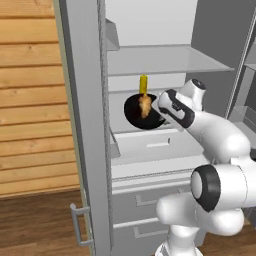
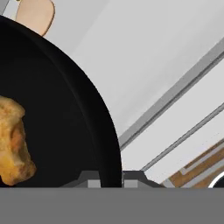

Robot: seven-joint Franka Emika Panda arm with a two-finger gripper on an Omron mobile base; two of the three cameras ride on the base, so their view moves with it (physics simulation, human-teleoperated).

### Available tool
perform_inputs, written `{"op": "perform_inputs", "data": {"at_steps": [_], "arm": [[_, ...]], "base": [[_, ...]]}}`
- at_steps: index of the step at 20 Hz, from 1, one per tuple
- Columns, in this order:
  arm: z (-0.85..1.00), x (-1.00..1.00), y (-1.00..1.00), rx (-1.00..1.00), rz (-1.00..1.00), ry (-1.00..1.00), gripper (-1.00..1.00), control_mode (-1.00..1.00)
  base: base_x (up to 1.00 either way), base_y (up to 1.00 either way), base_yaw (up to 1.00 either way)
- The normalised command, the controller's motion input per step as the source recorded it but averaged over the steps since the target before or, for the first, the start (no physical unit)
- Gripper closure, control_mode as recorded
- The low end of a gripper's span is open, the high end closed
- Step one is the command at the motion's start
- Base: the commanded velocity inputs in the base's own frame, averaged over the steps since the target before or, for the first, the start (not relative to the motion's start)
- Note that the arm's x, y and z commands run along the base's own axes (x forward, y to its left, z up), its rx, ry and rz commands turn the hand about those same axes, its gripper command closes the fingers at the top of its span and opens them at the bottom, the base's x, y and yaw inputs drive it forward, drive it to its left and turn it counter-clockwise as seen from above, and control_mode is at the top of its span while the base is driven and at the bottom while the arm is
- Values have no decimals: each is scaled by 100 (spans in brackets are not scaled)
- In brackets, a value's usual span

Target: Pick the chicken drumstick and avocado from their plates and place them in the bowl. Then put the bowl in the fridge.

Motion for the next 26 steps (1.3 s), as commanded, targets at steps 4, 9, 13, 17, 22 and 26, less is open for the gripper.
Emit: {"op": "perform_inputs", "data": {"at_steps": [4,9,13,17,22,26], "arm": [[-34,19,21,3,0,0,100,-100],[-23,38,15,0,0,-1,100,-100],[-2,67,12,0,0,0,100,-100],[-6,55,4,0,0,0,100,-100],[-16,19,17,0,0,-1,100,-100],[-14,9,19,0,0,-4,100,-100]], "base": [[0,0,0],[0,0,0],[0,0,0],[0,0,0],[0,0,0],[0,0,0]]}}
